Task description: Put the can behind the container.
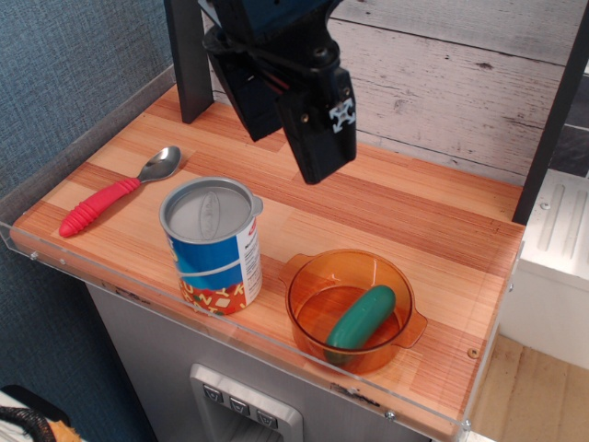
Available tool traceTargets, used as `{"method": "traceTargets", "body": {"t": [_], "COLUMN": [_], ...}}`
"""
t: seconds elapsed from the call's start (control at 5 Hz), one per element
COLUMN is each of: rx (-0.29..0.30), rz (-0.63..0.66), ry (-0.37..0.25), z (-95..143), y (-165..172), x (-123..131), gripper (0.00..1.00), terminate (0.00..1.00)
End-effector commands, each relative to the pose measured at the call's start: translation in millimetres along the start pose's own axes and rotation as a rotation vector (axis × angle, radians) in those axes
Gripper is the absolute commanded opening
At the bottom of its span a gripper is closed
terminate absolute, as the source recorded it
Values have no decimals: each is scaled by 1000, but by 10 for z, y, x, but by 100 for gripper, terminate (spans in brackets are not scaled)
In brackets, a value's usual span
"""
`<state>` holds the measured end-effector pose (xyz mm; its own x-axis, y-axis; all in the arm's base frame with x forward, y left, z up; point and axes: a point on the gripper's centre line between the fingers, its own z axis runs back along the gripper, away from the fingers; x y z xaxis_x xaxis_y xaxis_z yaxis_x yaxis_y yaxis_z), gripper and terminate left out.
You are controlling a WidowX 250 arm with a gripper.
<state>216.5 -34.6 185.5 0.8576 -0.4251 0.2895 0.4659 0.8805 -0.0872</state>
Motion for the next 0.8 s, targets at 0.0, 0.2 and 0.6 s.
{"method": "traceTargets", "body": {"t": [0.0, 0.2, 0.6], "rx": [0, 8, 86], "rz": [0, 35, 55], "ry": [0, 53, 111], "z": [0, -28, 26], "y": [0, 144, 480], "x": [0, -209, -736], "gripper": [100, 100, 100], "terminate": [0, 0, 0]}}
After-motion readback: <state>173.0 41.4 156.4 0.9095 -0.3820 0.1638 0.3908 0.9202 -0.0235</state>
